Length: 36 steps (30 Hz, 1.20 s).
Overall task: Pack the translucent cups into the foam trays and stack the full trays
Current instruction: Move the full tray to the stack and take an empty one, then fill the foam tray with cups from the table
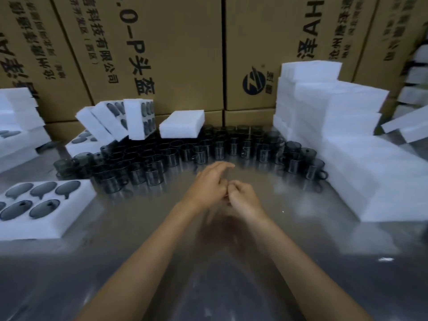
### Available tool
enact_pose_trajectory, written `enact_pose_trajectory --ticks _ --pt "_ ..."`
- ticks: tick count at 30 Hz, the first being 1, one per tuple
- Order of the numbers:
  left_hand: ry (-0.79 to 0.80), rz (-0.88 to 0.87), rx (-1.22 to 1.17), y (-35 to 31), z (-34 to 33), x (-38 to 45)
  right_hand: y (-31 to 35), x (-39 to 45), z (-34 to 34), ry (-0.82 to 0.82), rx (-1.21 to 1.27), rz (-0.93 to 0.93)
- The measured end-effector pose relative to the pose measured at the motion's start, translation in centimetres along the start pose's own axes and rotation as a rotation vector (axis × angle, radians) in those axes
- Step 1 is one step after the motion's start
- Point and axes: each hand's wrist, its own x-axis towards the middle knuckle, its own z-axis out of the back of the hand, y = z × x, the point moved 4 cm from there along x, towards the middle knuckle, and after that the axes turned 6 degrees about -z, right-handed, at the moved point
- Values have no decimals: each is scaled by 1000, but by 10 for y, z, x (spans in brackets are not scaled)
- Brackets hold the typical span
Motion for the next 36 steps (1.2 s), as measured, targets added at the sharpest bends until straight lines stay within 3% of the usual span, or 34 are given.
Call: enact_pose_trajectory --ticks 12,18,21,25,28,36 --pt "-31 -27 -352 -135 -46 121 50 12 188 -353 -348 124" --pt "-63 -58 -304 -164 -56 212 81 55 255 -547 -447 247" --pt "-42 -72 -217 -173 -65 252 103 83 271 -644 -535 345" --pt "93 -60 -196 -168 -81 281 110 129 285 -607 -664 190" --pt "9 -122 -186 -164 -85 287 101 142 287 -579 -721 110" --pt "-222 -232 -314 -163 -54 255 122 113 269 -679 -855 292"
